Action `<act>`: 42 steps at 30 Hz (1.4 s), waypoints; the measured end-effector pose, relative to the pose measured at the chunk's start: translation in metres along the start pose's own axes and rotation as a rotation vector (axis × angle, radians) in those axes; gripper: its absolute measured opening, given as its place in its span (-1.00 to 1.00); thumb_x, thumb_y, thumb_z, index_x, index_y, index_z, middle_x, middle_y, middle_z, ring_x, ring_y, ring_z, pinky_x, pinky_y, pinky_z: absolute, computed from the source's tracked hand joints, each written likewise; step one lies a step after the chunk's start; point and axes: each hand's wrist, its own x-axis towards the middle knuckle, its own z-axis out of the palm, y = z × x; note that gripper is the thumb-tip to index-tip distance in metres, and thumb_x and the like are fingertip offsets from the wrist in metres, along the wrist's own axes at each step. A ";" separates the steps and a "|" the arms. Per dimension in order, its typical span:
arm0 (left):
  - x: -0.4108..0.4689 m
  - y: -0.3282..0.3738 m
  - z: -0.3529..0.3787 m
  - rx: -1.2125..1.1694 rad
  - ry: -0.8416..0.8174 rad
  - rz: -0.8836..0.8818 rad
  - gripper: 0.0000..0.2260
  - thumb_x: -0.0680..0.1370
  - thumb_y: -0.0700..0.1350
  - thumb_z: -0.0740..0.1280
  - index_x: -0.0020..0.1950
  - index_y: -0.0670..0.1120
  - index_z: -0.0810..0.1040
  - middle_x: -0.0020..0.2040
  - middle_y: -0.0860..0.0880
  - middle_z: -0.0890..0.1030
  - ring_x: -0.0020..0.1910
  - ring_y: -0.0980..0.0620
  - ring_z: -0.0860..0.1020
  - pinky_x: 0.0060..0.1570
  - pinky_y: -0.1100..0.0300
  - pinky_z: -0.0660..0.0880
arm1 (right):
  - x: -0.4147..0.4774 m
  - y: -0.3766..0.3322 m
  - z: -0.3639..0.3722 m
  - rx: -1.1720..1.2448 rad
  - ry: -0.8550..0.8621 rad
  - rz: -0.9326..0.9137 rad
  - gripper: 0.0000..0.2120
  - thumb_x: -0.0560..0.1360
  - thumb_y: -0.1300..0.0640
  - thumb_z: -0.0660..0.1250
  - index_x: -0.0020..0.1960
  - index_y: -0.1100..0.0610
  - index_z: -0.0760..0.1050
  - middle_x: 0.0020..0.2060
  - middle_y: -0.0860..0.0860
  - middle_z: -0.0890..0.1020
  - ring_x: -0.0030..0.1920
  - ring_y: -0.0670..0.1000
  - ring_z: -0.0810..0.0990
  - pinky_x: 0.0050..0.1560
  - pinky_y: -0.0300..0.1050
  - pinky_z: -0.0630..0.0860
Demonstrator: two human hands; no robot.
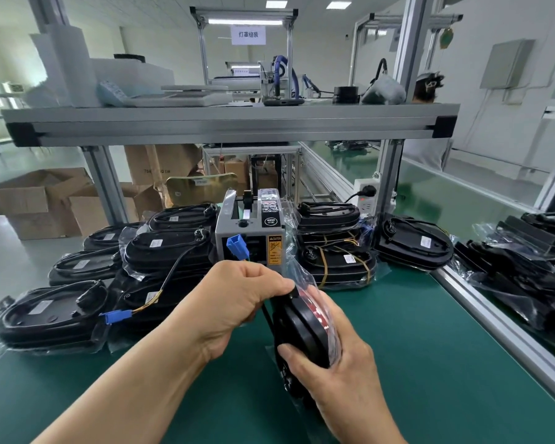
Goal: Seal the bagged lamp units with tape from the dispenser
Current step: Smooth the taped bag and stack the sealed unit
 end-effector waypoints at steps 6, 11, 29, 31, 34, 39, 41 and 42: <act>0.000 -0.003 0.004 -0.028 0.060 0.031 -0.90 0.35 -0.14 0.52 -0.34 -0.09 0.65 -0.45 0.02 0.50 -0.50 0.13 0.31 -0.43 0.28 0.30 | -0.001 -0.001 0.001 -0.017 0.003 0.003 -0.29 0.22 -0.01 0.54 0.28 -0.42 0.41 0.11 -0.26 0.67 0.10 -0.17 0.67 0.13 -0.11 0.63; -0.002 -0.007 0.006 -0.046 0.084 0.095 -0.87 0.35 -0.20 0.52 -0.37 -0.11 0.63 -0.46 0.02 0.53 -0.58 0.21 0.40 -0.54 0.43 0.32 | -0.001 0.000 0.002 -0.034 0.008 0.003 -0.28 0.21 -0.02 0.54 0.28 -0.43 0.41 0.12 -0.26 0.66 0.10 -0.17 0.67 0.13 -0.10 0.63; 0.001 -0.028 0.022 -0.098 0.252 0.038 -0.85 0.47 -0.04 0.45 -0.22 -0.03 0.53 -0.31 0.03 0.57 -0.31 0.09 0.51 -0.27 0.20 0.45 | -0.004 -0.005 0.004 -0.061 0.019 0.004 -0.23 0.29 0.28 0.61 0.36 -0.21 0.44 0.10 -0.28 0.67 0.09 -0.25 0.65 0.12 -0.31 0.56; -0.004 -0.031 0.023 -0.163 0.225 -0.007 -0.79 0.44 0.04 0.47 -0.16 -0.05 0.51 -0.30 0.02 0.59 -0.34 0.09 0.53 -0.31 0.17 0.48 | -0.004 -0.004 0.005 -0.058 0.023 -0.005 -0.23 0.29 0.28 0.62 0.37 -0.18 0.45 0.13 -0.22 0.67 0.12 -0.24 0.64 0.16 -0.28 0.56; -0.013 -0.035 0.023 -0.258 0.195 -0.047 -0.62 0.31 0.09 0.53 -0.02 -0.06 0.53 -0.33 0.08 0.61 -0.37 0.17 0.59 -0.42 0.24 0.50 | -0.005 -0.003 0.008 -0.095 0.022 -0.045 -0.23 0.26 0.16 0.63 0.38 -0.18 0.44 0.18 -0.20 0.65 0.18 -0.22 0.61 0.24 -0.16 0.54; -0.016 -0.039 0.017 -0.346 0.131 -0.032 -0.46 0.21 0.01 0.55 0.13 -0.07 0.54 -0.21 -0.02 0.61 -0.26 0.05 0.64 -0.35 0.13 0.53 | -0.002 0.007 0.015 -0.053 0.053 -0.133 -0.20 0.23 -0.06 0.56 0.43 -0.16 0.40 0.27 -0.19 0.60 0.27 -0.15 0.57 0.30 -0.06 0.53; -0.015 -0.038 0.014 -0.328 0.124 0.041 -0.42 0.14 0.01 0.58 0.12 -0.06 0.56 -0.18 -0.03 0.58 -0.21 0.04 0.62 -0.25 0.14 0.55 | 0.003 0.012 0.015 0.011 0.027 -0.178 -0.17 0.27 0.00 0.59 0.48 -0.11 0.35 0.36 -0.12 0.54 0.37 -0.07 0.52 0.37 0.07 0.47; -0.014 -0.038 0.011 -0.287 0.136 0.095 -0.43 0.12 0.03 0.58 0.10 -0.02 0.58 -0.19 0.01 0.58 -0.19 0.06 0.61 -0.17 0.16 0.55 | 0.006 0.013 0.015 0.013 -0.013 -0.198 -0.12 0.28 -0.01 0.62 0.51 -0.11 0.29 0.44 -0.09 0.47 0.44 -0.03 0.44 0.42 0.11 0.41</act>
